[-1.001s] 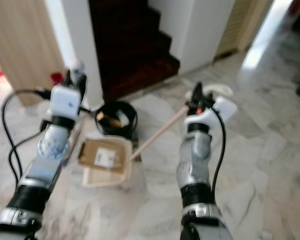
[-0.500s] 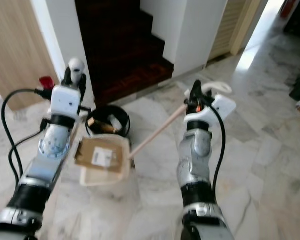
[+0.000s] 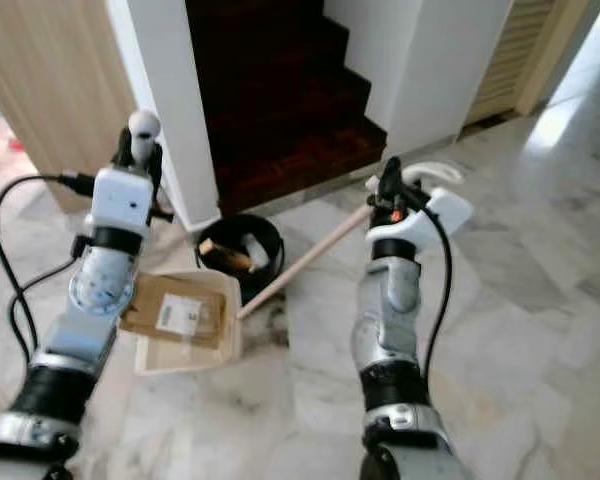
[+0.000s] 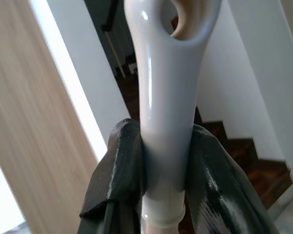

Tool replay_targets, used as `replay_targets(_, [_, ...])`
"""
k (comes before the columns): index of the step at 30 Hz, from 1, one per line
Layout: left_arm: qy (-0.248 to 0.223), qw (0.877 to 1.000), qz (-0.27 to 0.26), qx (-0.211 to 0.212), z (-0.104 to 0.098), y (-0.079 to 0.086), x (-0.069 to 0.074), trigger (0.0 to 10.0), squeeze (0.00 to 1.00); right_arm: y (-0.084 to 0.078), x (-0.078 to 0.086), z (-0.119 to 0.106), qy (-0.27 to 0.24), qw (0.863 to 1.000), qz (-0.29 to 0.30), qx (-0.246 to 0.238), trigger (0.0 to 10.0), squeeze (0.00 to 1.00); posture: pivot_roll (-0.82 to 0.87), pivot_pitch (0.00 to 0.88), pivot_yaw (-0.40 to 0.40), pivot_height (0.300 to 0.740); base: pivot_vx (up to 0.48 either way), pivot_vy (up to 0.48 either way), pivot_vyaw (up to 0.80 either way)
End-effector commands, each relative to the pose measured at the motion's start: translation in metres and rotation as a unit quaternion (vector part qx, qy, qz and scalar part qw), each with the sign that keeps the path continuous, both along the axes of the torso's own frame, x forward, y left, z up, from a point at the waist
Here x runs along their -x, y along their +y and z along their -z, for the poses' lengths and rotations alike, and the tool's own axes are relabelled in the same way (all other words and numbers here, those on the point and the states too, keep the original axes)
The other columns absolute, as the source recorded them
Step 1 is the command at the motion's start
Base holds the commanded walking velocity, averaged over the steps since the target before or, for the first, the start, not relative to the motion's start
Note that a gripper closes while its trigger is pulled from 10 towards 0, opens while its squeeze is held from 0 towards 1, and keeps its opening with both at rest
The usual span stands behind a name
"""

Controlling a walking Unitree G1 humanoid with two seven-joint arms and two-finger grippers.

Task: Sweep floor

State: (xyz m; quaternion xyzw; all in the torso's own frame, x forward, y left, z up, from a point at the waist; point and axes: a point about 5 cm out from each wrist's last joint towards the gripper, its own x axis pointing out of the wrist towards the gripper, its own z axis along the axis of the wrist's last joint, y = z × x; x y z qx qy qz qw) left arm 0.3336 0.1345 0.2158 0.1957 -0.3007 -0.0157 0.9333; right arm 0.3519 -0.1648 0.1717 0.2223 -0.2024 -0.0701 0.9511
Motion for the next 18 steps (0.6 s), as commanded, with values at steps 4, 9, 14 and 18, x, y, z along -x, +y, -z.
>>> replay_targets(4, [-0.044, 0.999, -0.002, -0.011, -0.0189, 0.0034, 0.0021, 10.0, 0.0, 0.0039, -0.0018, -0.0213, -0.044, 0.999, 0.0, -0.012, 10.0, 0.0, 0.11, 0.0, -0.04, 0.74, 0.291, 0.0, 0.1])
replay_targets(9, [-0.047, 0.999, -0.002, -0.012, -0.0209, 0.0033, 0.0021, 10.0, 0.0, 0.0035, -0.002, -0.0215, -0.044, 0.999, 0.0, -0.015, 10.0, 0.0, 0.11, 0.0, -0.042, 0.74, 0.289, 0.0, 0.0])
replay_targets(14, [-0.05, 0.999, -0.003, -0.012, -0.0233, 0.0033, 0.0021, 10.0, 0.0, 0.0039, -0.0018, -0.0227, -0.046, 0.999, 0.001, -0.016, 10.0, 0.0, 0.11, 0.0, -0.039, 0.74, 0.288, 0.0, 0.0])
replay_targets(18, [-0.052, 0.999, -0.003, -0.013, -0.0245, 0.0033, 0.002, 10.0, 0.0, 0.0035, -0.0017, -0.0225, -0.046, 0.999, 0.001, -0.018, 10.0, 0.0, 0.11, 0.0, -0.039, 0.74, 0.289, 0.0, 0.0])
